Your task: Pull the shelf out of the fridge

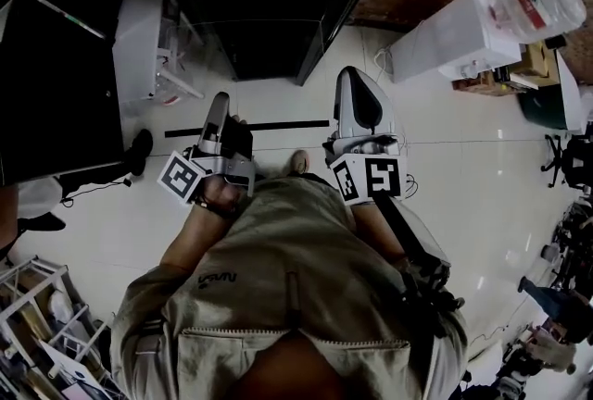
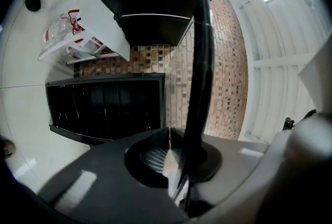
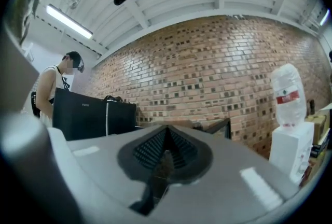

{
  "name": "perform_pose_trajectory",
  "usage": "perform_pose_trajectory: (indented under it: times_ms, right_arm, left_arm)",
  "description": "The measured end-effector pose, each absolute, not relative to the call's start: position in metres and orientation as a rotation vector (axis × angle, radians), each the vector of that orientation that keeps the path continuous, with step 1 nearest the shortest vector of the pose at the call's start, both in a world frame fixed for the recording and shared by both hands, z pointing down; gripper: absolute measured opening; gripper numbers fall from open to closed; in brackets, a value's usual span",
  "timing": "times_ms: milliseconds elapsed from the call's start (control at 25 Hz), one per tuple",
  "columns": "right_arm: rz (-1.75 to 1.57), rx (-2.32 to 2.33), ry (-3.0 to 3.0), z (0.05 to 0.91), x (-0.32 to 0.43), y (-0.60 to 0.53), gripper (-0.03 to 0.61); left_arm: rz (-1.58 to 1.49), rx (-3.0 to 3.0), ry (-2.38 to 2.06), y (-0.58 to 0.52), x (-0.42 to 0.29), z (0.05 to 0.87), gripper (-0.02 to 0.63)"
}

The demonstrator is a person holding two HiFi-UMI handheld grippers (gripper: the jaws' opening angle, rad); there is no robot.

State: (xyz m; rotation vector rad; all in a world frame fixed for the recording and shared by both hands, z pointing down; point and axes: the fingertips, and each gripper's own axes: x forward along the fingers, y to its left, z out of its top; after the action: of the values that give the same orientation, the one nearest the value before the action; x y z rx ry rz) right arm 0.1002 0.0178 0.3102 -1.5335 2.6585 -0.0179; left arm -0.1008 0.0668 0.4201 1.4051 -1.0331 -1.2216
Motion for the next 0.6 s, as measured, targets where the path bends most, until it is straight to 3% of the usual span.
perform_pose_trajectory:
  times_ms: [600]
  right_arm:
    - [-0.010, -1.627, 2.620, 0.315, 0.093, 0.039, 0.000]
  left_arm:
    - [-1.235, 1.434, -0.957, 0.083, -0.118, 0.412, 0.023]
